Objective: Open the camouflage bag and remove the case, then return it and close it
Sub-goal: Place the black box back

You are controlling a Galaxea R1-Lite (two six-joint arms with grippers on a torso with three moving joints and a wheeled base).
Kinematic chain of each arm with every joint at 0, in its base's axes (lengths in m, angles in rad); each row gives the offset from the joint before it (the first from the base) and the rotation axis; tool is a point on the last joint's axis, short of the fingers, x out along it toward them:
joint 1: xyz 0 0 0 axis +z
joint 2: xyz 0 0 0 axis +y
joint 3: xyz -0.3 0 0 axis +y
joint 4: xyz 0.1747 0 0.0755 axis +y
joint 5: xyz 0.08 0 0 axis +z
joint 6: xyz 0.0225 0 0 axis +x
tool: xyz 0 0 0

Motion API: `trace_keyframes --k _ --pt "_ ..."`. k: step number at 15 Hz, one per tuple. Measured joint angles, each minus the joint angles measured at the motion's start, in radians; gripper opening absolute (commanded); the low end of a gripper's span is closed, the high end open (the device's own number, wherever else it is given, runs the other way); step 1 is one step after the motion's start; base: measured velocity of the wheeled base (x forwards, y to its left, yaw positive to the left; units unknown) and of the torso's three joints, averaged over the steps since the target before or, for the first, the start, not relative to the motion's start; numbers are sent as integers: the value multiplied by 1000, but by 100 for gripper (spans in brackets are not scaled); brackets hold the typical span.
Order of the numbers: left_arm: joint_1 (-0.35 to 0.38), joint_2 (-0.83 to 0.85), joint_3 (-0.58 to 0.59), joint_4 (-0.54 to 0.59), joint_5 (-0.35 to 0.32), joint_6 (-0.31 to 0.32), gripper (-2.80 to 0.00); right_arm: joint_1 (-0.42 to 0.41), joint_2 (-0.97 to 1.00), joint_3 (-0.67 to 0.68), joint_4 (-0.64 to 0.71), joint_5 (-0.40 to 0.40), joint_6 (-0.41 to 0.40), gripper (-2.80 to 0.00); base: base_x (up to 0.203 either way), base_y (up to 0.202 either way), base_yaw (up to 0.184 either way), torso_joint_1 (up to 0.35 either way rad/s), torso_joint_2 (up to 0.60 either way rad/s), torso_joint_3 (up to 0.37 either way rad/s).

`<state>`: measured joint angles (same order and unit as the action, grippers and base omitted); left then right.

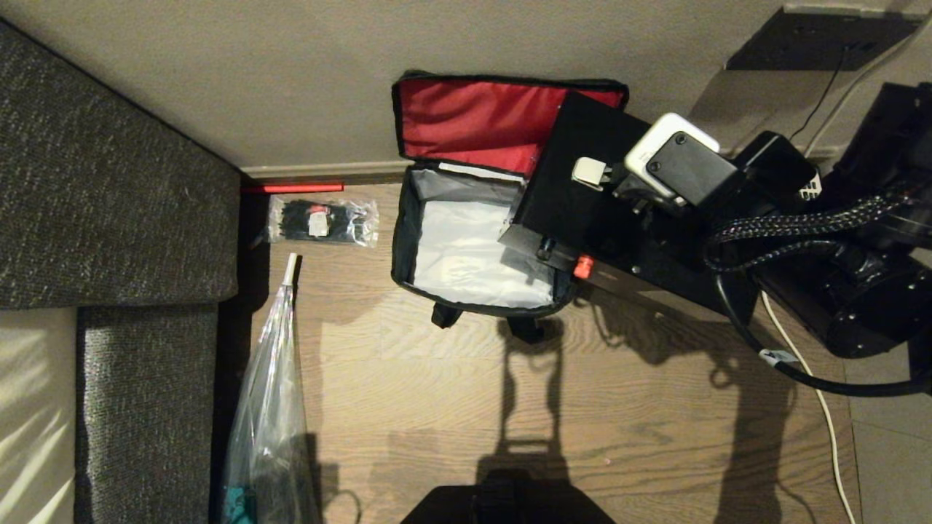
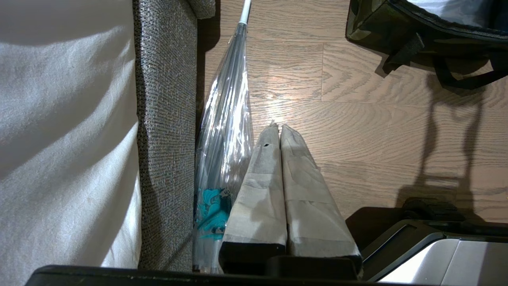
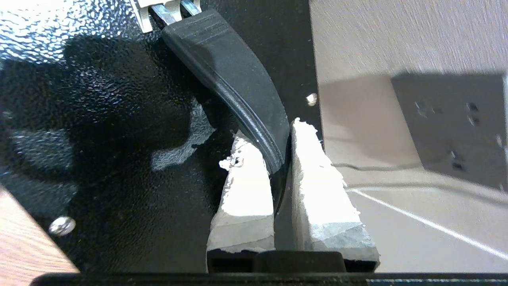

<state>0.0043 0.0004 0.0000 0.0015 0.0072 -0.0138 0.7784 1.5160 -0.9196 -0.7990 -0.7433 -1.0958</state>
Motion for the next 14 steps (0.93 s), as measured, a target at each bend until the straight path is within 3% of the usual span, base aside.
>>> trace_keyframes --k 7,14 --pt "0 0 0 0 0 0 -280 111 91 -80 12 -21 15 -280 0 0 0 0 0 0" --pt "0 0 0 0 0 0 -280 168 208 -234 28 -21 15 -280 0 0 0 0 0 0"
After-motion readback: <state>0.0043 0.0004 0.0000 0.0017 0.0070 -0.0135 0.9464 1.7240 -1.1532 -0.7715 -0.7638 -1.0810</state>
